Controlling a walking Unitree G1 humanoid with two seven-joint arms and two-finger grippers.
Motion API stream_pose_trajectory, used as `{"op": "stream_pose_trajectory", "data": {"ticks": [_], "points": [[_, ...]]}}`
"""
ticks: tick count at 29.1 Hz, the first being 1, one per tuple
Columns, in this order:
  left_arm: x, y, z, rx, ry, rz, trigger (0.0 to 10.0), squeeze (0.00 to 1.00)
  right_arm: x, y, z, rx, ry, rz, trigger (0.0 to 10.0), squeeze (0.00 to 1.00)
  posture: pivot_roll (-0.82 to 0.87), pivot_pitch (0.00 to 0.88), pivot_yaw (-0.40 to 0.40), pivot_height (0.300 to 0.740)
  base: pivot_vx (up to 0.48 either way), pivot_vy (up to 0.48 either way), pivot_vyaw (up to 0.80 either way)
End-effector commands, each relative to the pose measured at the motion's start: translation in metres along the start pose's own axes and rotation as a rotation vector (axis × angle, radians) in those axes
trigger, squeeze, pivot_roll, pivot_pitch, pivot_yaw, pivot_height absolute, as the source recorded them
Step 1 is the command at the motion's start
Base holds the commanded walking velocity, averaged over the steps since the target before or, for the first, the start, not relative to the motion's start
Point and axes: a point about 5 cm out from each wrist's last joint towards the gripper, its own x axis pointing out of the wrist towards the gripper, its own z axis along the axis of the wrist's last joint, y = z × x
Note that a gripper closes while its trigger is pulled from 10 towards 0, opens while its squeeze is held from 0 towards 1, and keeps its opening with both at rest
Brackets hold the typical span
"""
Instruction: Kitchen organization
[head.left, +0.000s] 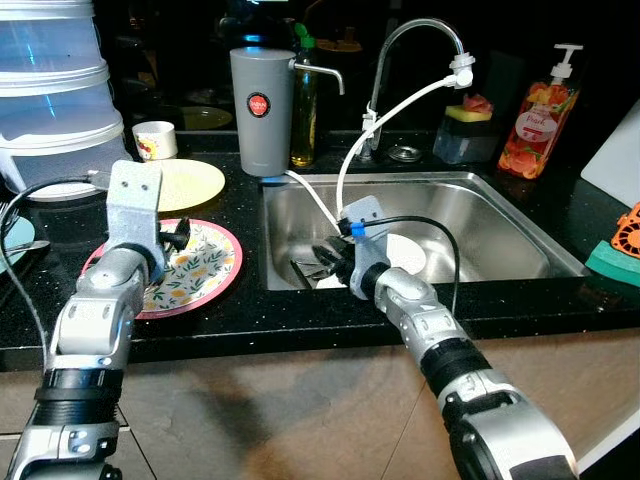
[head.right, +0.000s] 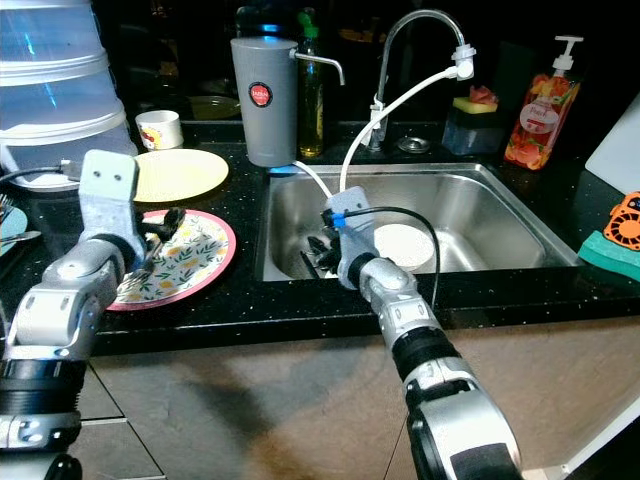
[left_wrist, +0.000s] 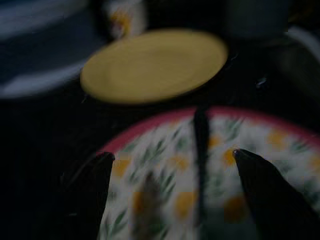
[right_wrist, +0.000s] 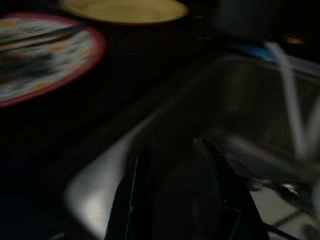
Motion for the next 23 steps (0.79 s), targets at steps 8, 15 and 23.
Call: {"op": "stream_pose_trajectory", "data": {"ticks": [8,15,23], "points": [[0.003,-0.014,-0.036,-0.13,0.218,-0.065,10.0,0.0,0.005,0.022,0.01,-0.02,0.028,0.16,10.0,0.0,0.06,0.0,-0.027,0.74,0.0,0.0,0.0],[0.005,-0.015,-0.043,-0.128,0.262,-0.095,9.8,0.0,0.004,0.027,0.015,0.026,0.007,0.185,10.0,0.0,0.06,0.0,-0.026,0.74,0.0,0.0,0.0],[0.007,-0.01,-0.044,-0.126,0.265,-0.115,0.0,0.0,0.002,0.027,0.015,0.055,0.004,0.186,10.0,0.0,0.06,0.0,-0.027,0.74,0.0,0.0,0.0]]}}
